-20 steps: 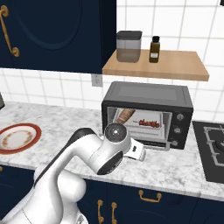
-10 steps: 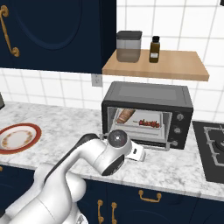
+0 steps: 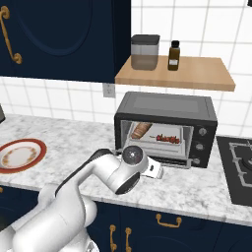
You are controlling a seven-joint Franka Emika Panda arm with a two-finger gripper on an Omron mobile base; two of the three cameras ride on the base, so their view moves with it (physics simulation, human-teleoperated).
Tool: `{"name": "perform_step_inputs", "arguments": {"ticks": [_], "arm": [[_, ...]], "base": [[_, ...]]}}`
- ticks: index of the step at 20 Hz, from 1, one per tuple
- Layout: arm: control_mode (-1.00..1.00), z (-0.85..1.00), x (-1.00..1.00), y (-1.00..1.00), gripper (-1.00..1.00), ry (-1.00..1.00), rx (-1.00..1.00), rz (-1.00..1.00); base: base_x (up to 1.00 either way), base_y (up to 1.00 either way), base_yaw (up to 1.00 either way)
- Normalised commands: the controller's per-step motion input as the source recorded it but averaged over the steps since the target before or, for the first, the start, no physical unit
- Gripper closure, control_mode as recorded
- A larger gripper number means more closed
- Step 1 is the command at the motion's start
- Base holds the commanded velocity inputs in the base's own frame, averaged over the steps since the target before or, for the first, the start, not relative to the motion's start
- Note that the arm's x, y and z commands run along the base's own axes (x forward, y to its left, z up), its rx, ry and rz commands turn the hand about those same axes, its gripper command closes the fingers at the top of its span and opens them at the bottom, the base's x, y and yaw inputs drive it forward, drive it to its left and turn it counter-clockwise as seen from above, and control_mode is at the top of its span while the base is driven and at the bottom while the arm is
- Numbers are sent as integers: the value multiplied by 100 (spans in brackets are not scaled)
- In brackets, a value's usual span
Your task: Pick up the kebab skewer and baguette bread, and place them inside the toaster oven. Close the toaster oven door and start by setting the timer.
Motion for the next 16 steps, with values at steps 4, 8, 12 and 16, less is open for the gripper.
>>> {"name": "perform_step_inputs", "arguments": {"ticks": [4,8,12,16], "arm": [[-100,0,22,0,-100,-8,0,0],[-100,7,29,0,-100,-10,0,0],[-100,48,18,0,-100,-3,0,0],[-100,25,8,0,-100,0,-1,-1]], "base": [[0,0,0],[0,0,0],[0,0,0],[0,0,0]]}}
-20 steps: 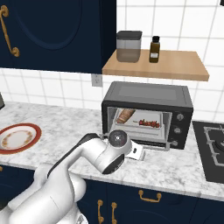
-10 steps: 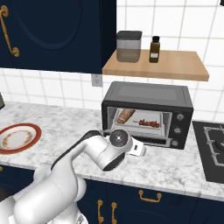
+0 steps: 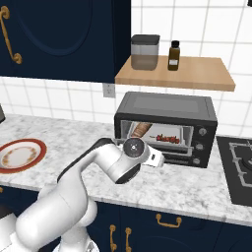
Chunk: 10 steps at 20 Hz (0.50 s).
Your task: Pick up the kebab skewer and baguette bread, and place them inside the toaster oven. Close the toaster oven door and start by setting the timer.
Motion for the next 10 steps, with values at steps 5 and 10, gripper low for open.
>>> {"name": "perform_step_inputs", "arguments": {"ticks": [5,10], "arm": [[-100,11,24,0,-100,3,-4,0],[-100,4,51,3,-100,1,-7,0]], "base": [[0,0,0],[0,0,0]]}}
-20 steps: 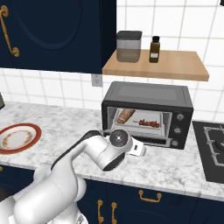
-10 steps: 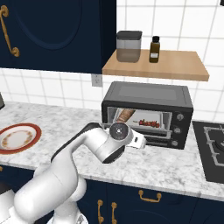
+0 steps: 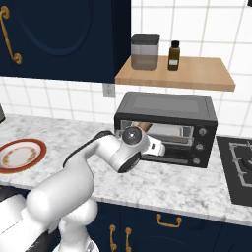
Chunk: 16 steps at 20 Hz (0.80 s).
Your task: Pick up the kebab skewer and baguette bread, and place them inside the toaster oven. Close the toaster oven door and start by setting the timer.
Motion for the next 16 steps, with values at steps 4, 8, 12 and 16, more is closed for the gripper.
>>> {"name": "perform_step_inputs", "arguments": {"ticks": [4,8,12,16], "arm": [[-100,2,50,1,-100,0,-4,0],[-100,0,38,0,-100,0,0,0],[-100,0,43,0,-100,0,0,0],[-100,0,44,0,-100,0,0,0]], "base": [[0,0,0],[0,0,0],[0,0,0],[0,0,0]]}}
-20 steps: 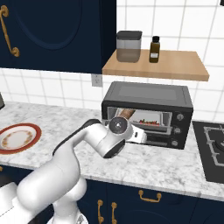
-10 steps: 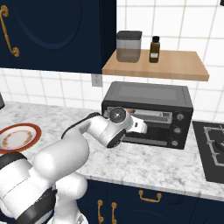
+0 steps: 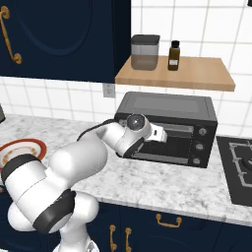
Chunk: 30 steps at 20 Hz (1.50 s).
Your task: Pick up the kebab skewer and baguette bread, and place them inside the toaster oven. Close the toaster oven door and start by setting the timer.
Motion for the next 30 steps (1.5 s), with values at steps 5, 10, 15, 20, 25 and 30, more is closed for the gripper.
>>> {"name": "perform_step_inputs", "arguments": {"ticks": [5,10,15,20,25,30], "arm": [[-100,-7,25,0,-100,0,0,0],[-100,-4,-13,0,-100,0,0,0],[-100,0,-49,-5,-100,0,0,-1],[-100,9,-44,-21,-100,0,1,-1],[-100,8,-43,-46,-100,-8,0,-1],[-100,2,-33,-59,-100,-33,4,-1]], "base": [[0,0,0],[0,0,0],[0,0,0],[0,0,0],[0,0,0],[0,0,0]]}}
